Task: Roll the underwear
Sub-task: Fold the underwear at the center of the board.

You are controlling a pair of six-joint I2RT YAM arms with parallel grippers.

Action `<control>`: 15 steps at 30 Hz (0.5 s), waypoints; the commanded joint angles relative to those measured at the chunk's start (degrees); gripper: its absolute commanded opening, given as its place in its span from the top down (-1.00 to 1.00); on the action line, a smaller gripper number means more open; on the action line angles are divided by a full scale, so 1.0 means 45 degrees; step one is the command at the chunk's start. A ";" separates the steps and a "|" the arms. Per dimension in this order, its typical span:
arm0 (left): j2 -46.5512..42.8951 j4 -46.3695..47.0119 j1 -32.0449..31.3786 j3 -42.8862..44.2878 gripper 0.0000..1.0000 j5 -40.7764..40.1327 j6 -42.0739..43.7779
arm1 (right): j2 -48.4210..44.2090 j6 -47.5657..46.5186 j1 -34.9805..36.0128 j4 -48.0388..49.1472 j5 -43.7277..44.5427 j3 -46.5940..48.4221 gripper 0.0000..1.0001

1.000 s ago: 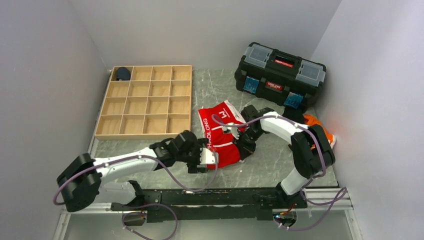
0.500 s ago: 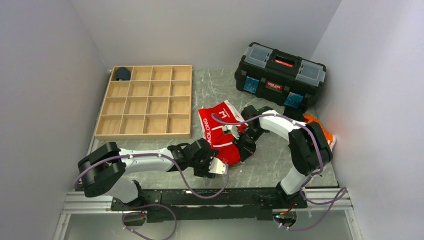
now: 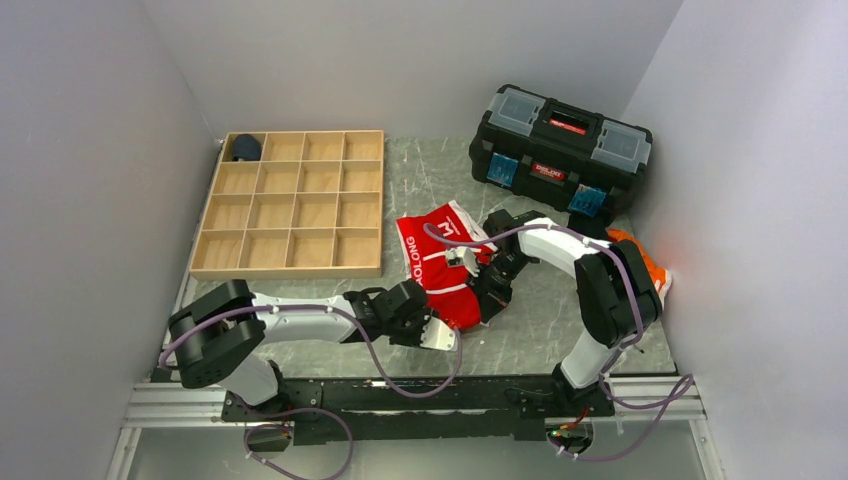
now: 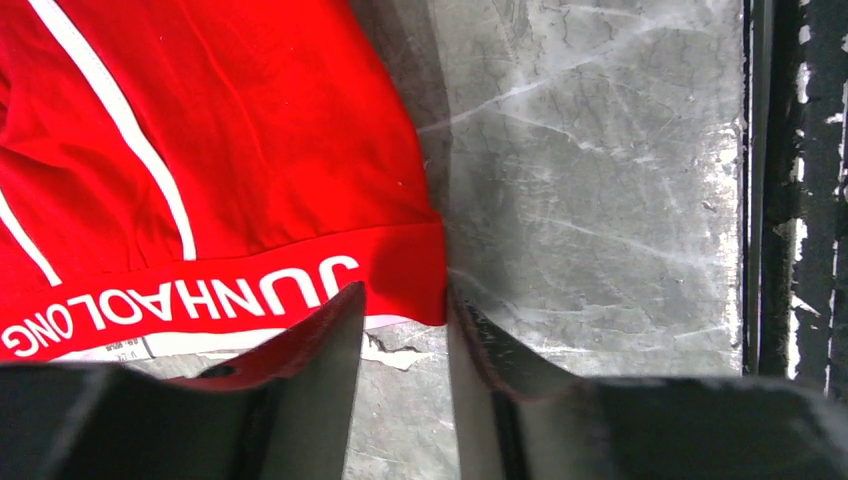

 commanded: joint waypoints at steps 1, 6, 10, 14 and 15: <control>0.0349 -0.0071 -0.0106 0.0407 0.33 0.0033 0.0170 | -0.0069 -0.0293 -0.0072 -0.0159 -0.0460 0.0364 1.00; 0.0485 -0.0246 -0.0121 0.0330 0.81 0.0216 0.0027 | -0.0309 -0.0246 -0.0062 0.0002 -0.0587 0.0177 1.00; 0.0276 -0.0951 -0.0173 0.0514 1.00 0.0593 -0.0132 | -0.0552 -0.0463 -0.0053 -0.0350 -0.0485 0.0035 1.00; 0.0189 -0.2355 -0.0399 0.1045 1.00 0.1081 -0.0226 | -0.1037 -0.0769 0.0018 -0.0940 -0.0401 -0.0051 1.00; 0.0209 -0.2828 -0.0490 0.1201 1.00 0.1269 -0.0317 | -0.1108 -0.0875 0.0061 -0.1156 -0.0457 -0.0063 1.00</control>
